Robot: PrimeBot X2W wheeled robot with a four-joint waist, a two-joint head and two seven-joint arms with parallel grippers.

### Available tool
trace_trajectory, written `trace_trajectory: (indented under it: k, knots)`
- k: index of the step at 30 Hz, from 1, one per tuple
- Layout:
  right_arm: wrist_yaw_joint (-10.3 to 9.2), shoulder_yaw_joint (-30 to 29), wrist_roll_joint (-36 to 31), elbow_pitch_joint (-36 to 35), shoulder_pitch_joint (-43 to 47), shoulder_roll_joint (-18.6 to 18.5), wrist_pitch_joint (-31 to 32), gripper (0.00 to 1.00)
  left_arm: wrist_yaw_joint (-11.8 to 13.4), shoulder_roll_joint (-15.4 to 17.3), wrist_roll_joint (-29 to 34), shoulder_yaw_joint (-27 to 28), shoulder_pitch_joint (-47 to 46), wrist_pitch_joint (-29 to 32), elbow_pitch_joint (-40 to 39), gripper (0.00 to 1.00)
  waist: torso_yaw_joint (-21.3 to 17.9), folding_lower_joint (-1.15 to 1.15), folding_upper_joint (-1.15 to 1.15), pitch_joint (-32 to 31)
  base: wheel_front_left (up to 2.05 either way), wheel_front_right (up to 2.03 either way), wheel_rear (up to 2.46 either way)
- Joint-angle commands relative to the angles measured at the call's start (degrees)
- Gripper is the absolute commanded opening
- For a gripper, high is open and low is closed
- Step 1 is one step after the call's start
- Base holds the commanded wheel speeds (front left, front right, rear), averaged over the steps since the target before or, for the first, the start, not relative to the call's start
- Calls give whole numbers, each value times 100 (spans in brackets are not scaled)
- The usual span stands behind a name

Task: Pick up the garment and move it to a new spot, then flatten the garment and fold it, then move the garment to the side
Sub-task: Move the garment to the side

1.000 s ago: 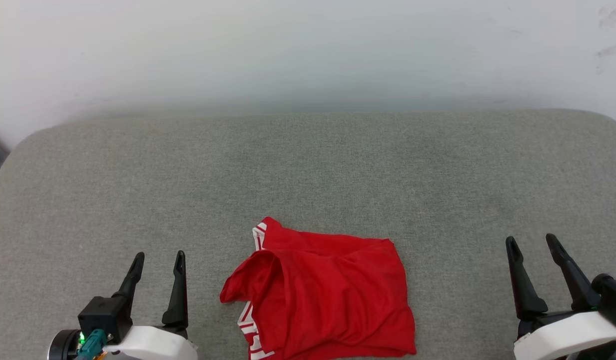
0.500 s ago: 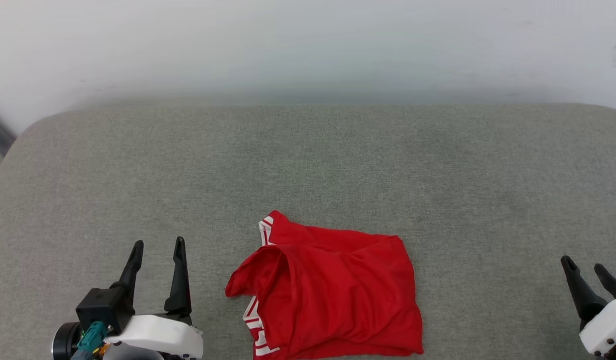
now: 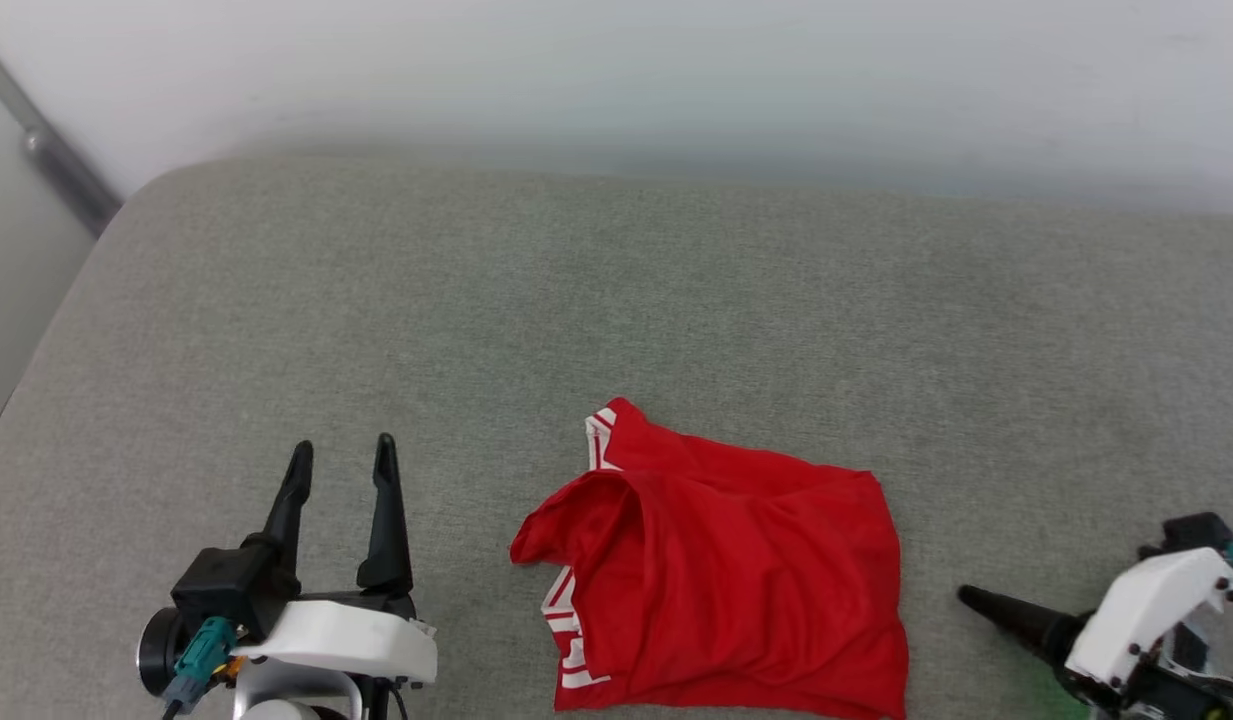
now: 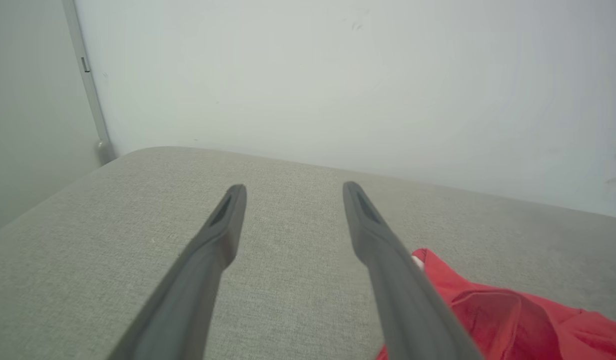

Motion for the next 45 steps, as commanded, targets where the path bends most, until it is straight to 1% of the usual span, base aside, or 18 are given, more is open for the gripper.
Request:
trace_trajectory:
  k: [1,6,11,12,13,14,15,19,20,23,26,28,31,35,38,40,42,45]
  knots:
    - [0,57,332,85,-119,253,253,100,-54,-72,55,13,-97,-26,18,100,160,0,0,110,0,0,0]
    - [-2,45,1261,353,-494,434,646,100,-196,-203,104,108,-256,-26,116,100,277,0,0,265,0,0,0]
    - [-2,307,1811,1081,-832,496,685,100,-303,-246,205,135,-389,-26,200,100,354,0,0,340,0,0,0]
    - [-3,449,1882,1231,-874,511,704,89,-325,-269,232,128,-407,-26,209,100,367,0,0,346,0,0,0]
    - [-3,585,1940,1338,-904,518,701,45,-339,-288,249,119,-406,-26,218,100,383,0,0,346,0,0,0]
    - [-3,706,1995,1419,-930,522,674,32,-355,-303,276,108,-409,-26,231,100,396,0,0,344,0,0,0]
    - [-3,792,2042,1461,-959,522,631,0,-376,-319,288,112,-423,-26,235,100,402,0,0,344,0,0,0]
    - [-2,1038,1926,1328,-1073,505,382,0,-417,-361,348,129,-373,-26,286,100,348,0,0,287,0,0,0]
    - [-2,1116,1804,1228,-1104,439,283,0,-427,-359,368,135,-346,-26,301,100,317,0,0,264,0,0,0]
    - [-1,1395,1440,905,-1129,181,7,0,-448,-342,389,148,-294,-26,342,100,188,0,0,188,0,0,0]
    - [-1,1795,944,591,-1112,-91,-256,0,-491,-323,416,157,-270,-26,354,100,2,0,0,120,0,0,0]
    - [-1,2104,500,410,-1118,-359,-421,0,-486,-310,418,195,-245,-26,346,100,-175,0,0,83,0,0,0]
    - [-2,2415,-171,305,-1222,-727,-594,0,-496,-310,393,227,-215,-26,326,100,-519,0,0,80,0,0,0]
    - [-1,2694,-805,387,-1444,-998,-724,0,-495,-270,426,281,-189,-26,266,100,-1138,0,0,140,0,0,0]
    - [-2,2859,-1010,535,-1649,-1083,-774,0,-535,-233,450,248,-227,-20,218,100,-1676,0,0,232,0,0,0]
    - [-3,2898,-1013,694,-1778,-1127,-826,0,-566,-203,497,197,-350,8,186,100,-1982,0,0,347,0,0,0]
    - [-2,2958,-1060,823,-1939,-1168,-928,0,-609,-153,546,133,-489,58,141,100,-2254,0,0,529,0,0,0]
    - [-2,3008,-982,1011,-2262,-1131,-1115,0,-653,-45,623,97,-708,170,41,100,-2643,0,0,947,0,0,0]
